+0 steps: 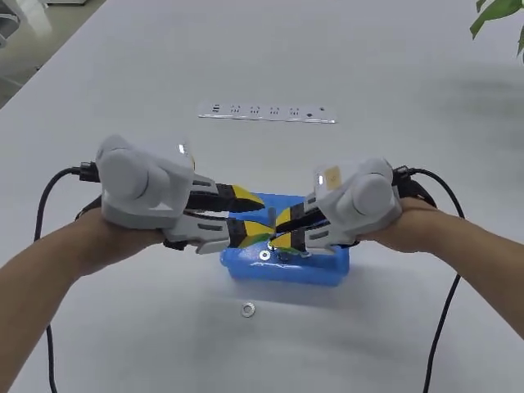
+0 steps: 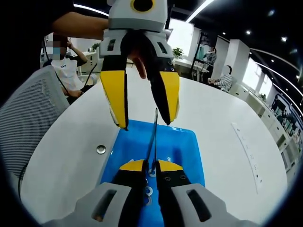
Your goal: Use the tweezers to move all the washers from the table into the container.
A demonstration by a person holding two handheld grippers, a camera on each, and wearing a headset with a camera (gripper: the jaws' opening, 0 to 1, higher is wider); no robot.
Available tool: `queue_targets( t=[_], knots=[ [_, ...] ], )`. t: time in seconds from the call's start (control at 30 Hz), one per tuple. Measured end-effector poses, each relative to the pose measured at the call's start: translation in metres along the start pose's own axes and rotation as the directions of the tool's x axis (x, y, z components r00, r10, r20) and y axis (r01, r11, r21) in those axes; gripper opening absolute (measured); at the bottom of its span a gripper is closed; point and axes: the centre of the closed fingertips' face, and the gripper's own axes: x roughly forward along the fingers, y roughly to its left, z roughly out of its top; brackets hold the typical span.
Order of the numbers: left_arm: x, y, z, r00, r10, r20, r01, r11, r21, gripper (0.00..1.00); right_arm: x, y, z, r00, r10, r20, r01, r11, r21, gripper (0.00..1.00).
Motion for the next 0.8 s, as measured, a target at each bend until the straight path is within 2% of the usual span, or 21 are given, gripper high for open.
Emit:
queue_targets(
  t=[0.3,0.4,0.8],
  knots=[
    [0.008,0.002,-0.001,0.9995,-0.017,-0.026,0.018,0.999,0.04,0.15,0.0,0.0,0.0,1.0,0.001,-0.005,-0.001,1.0,-0.01,0.1],
    [0.01,0.006,-0.001,0.9994,-0.003,-0.034,0.005,0.999,0.049,0.12,0.0,0.0,0.0,1.0,0.001,-0.008,-0.001,1.0,-0.014,0.1],
    [0.013,0.001,-0.001,0.9988,-0.028,-0.039,0.031,0.997,0.071,0.07,-0.001,0.001,-0.001,0.9999,-0.001,-0.011,0.001,1.0,-0.012,0.11]
  ],
)
